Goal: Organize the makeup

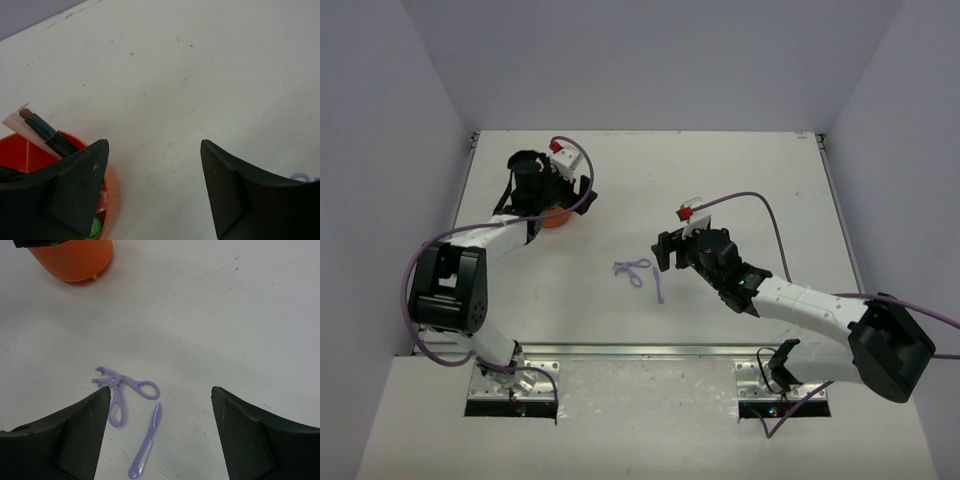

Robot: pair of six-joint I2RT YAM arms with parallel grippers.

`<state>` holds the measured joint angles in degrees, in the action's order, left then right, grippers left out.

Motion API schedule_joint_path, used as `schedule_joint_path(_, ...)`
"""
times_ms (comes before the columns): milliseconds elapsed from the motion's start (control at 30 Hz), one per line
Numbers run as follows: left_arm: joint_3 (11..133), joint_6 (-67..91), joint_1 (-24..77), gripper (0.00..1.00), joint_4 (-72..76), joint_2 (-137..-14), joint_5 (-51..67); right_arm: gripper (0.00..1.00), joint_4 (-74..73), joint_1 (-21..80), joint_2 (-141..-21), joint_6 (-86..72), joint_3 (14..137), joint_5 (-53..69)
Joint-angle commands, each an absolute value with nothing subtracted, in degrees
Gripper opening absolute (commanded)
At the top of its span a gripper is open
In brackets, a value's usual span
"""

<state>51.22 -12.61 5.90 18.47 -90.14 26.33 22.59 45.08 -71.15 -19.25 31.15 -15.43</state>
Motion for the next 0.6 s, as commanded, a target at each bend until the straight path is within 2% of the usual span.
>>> schedule_joint_path(0, 54.95, -14.5, 6.13, 0.72, 17.06, -92.52, 20.17, 0.81, 23.03, 44.82, -68.28, -19.62, 29.76, -18.58)
schedule_joint_path(367, 56.87, -15.83, 6.15, 0.72, 15.42, -99.11, 15.31, 0.81, 22.76, 44.82, -66.43, -18.72, 27.84, -20.23)
schedule_joint_path(567, 54.76, -16.79, 6.15, 0.72, 13.85, -96.34, 13.5, 0.81, 22.78, 44.82, -66.8, -18.72, 28.12, -20.39)
